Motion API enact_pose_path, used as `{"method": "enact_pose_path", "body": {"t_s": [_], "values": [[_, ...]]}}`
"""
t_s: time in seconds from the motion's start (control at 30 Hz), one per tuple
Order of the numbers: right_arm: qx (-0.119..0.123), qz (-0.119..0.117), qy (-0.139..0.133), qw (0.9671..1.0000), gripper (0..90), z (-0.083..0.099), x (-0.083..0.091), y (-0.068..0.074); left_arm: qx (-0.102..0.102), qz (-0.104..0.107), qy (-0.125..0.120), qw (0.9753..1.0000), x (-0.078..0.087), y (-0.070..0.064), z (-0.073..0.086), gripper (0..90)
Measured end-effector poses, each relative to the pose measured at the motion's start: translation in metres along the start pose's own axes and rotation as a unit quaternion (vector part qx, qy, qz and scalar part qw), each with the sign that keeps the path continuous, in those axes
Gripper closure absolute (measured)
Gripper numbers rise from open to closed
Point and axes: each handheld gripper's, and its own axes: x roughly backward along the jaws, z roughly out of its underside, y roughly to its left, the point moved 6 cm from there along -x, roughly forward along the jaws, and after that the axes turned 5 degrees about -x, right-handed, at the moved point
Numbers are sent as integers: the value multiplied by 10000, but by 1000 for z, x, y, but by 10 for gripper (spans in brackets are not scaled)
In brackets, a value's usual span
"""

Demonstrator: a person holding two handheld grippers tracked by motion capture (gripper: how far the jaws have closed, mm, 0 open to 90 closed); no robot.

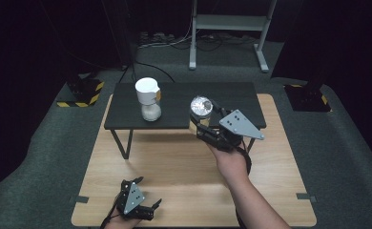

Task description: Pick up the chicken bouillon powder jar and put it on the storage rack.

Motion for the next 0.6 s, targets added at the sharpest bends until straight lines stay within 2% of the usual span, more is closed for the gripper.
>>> {"method": "enact_pose_path", "body": {"t_s": [0.17,0.6], "values": [[57,54,10,10000,344,-3,-10,-4,17,6,-20,10000,1,0,0,5],[9,177,42,9998,344,-2,-33,-14,39,28,-61,10000,1,1,0,5]]}}
